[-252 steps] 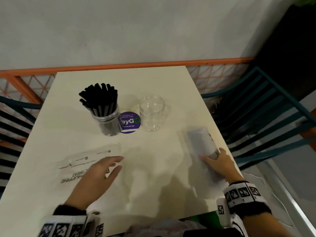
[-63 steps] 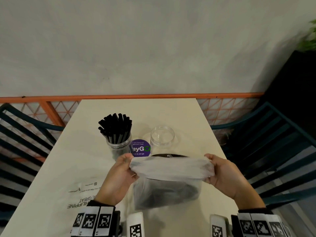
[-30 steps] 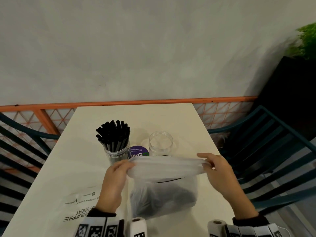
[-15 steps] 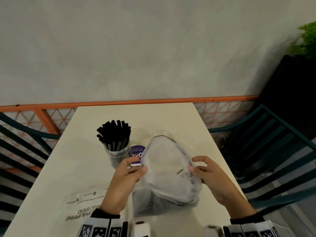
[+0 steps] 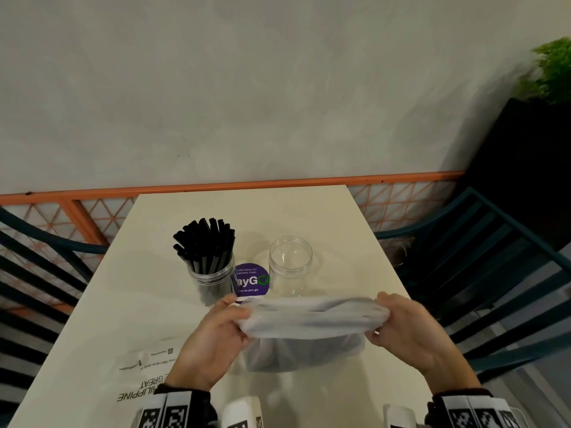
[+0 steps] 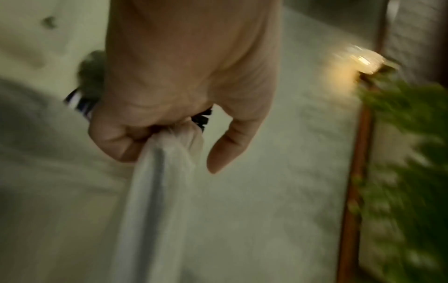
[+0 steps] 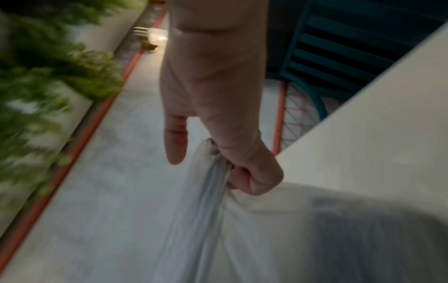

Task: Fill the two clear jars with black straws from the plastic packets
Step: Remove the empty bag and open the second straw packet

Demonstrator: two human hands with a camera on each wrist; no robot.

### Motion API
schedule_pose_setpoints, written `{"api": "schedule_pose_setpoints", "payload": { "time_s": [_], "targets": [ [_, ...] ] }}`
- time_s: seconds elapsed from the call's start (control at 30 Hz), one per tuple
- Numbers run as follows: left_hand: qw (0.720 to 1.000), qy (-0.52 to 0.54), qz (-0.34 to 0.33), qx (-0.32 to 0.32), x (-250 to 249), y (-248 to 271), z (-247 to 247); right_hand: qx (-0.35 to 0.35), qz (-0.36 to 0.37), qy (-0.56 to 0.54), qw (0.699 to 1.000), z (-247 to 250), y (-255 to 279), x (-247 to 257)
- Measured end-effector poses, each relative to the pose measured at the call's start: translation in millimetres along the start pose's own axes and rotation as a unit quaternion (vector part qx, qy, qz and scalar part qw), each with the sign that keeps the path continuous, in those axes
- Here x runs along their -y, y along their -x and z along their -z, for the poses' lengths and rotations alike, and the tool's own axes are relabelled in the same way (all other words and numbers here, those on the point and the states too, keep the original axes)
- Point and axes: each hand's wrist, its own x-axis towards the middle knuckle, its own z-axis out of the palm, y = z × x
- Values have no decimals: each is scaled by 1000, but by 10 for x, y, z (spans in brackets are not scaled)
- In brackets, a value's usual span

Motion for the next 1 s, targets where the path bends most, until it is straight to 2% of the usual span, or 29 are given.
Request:
{"api": "schedule_pose_setpoints", "payload": {
  "time_s": [0.07,0.13,0.2,0.23,0.3,0.37,0.43,0.53,0.6,0.67,0.73,0.8,0.87,1.0],
  "targets": [
    [990,-102,-55,-79,19,16,-84,-30,43,76,996,1,-21,-53],
    [969,-182,-98,-135,46,17,-160,-78,83,168,979,-19,-50,-104],
    [941,-256,-138,-175,69,4,-166,-100,118,219,963,-71,-65,-109],
    [918,-311,-162,-186,80,-1,-139,-104,131,227,959,-95,-65,-104],
    [859,-441,-196,-169,99,20,-73,-116,152,234,953,-117,-59,-82],
    [819,-526,-187,-130,113,54,-9,-127,171,241,947,-121,-51,-62],
    [801,-568,-158,-102,114,79,37,-139,183,284,931,-104,-53,-67],
    [780,-593,-165,-114,99,83,40,-152,213,358,896,-91,-43,-108],
    [800,-550,-189,-145,68,77,12,-129,224,399,880,-108,-4,-121],
    [830,-494,-197,-167,54,67,-19,-91,201,429,876,-108,27,-135],
    [858,-449,-184,-168,64,58,-49,-80,173,451,872,-87,35,-154],
    [898,-388,-146,-148,91,52,-74,-85,162,467,865,-55,8,-168],
    [932,-326,-100,-125,107,42,-79,-92,147,437,882,-35,-18,-172],
    [968,-230,-16,-100,113,-31,43,-98,66,311,943,41,-106,-175]
  ]
}}
